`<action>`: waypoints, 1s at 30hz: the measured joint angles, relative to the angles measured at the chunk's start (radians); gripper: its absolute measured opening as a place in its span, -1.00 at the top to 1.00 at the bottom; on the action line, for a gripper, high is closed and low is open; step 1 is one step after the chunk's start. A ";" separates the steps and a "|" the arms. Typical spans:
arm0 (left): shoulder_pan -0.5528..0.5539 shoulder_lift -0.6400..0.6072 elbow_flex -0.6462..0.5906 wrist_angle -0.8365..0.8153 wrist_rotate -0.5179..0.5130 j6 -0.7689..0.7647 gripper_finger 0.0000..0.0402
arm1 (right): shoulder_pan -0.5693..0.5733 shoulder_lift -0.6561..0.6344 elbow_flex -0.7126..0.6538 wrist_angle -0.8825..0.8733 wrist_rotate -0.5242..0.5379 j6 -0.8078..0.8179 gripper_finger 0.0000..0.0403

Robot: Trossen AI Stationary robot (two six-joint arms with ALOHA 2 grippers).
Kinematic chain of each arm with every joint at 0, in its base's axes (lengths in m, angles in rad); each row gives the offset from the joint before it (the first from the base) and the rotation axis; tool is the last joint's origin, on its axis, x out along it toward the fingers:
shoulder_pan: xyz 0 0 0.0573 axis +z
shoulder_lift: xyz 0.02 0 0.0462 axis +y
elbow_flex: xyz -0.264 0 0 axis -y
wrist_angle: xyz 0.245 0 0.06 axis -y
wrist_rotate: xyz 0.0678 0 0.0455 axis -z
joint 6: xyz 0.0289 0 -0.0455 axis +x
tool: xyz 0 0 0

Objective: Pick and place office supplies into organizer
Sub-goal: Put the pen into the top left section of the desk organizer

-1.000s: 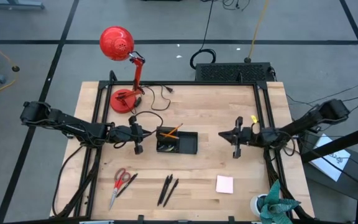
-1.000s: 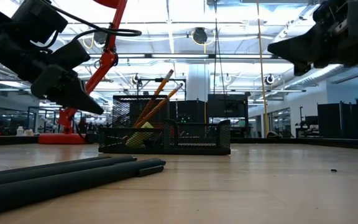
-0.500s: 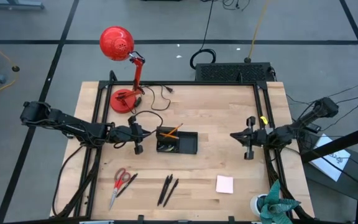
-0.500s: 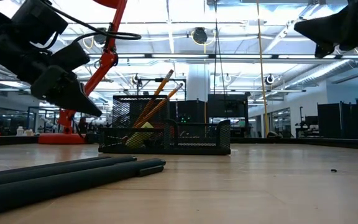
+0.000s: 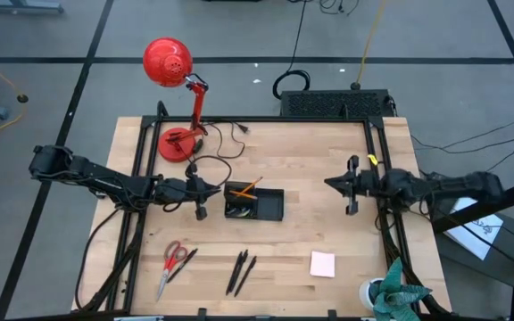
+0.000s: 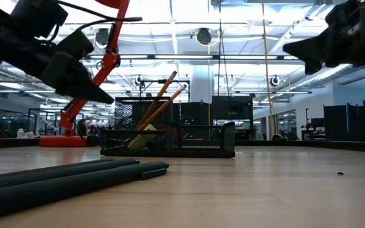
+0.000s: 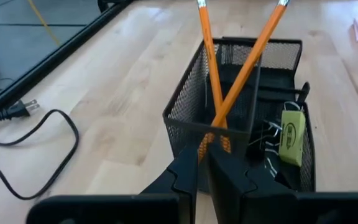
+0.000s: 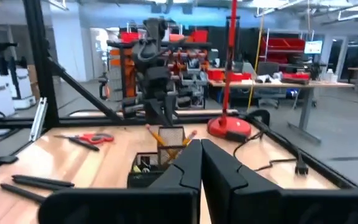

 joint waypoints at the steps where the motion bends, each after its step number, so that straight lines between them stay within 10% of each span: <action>1: 0.000 0.000 0.000 -0.008 0.002 0.000 0.79 | -0.034 -0.013 0.000 -0.003 -0.044 0.004 1.00; 14: -0.168 0.000 0.085 -0.255 0.138 -0.072 0.79 | -0.116 -0.069 0.000 -0.047 -0.158 -0.005 1.00; 21: -0.471 0.035 0.396 -0.786 0.011 -0.392 0.79 | -0.117 -0.069 -0.001 -0.003 -0.139 -0.044 1.00; 30: -0.703 0.209 0.533 -0.889 0.023 -0.824 0.79 | -0.117 -0.069 -0.001 0.031 -0.135 -0.060 1.00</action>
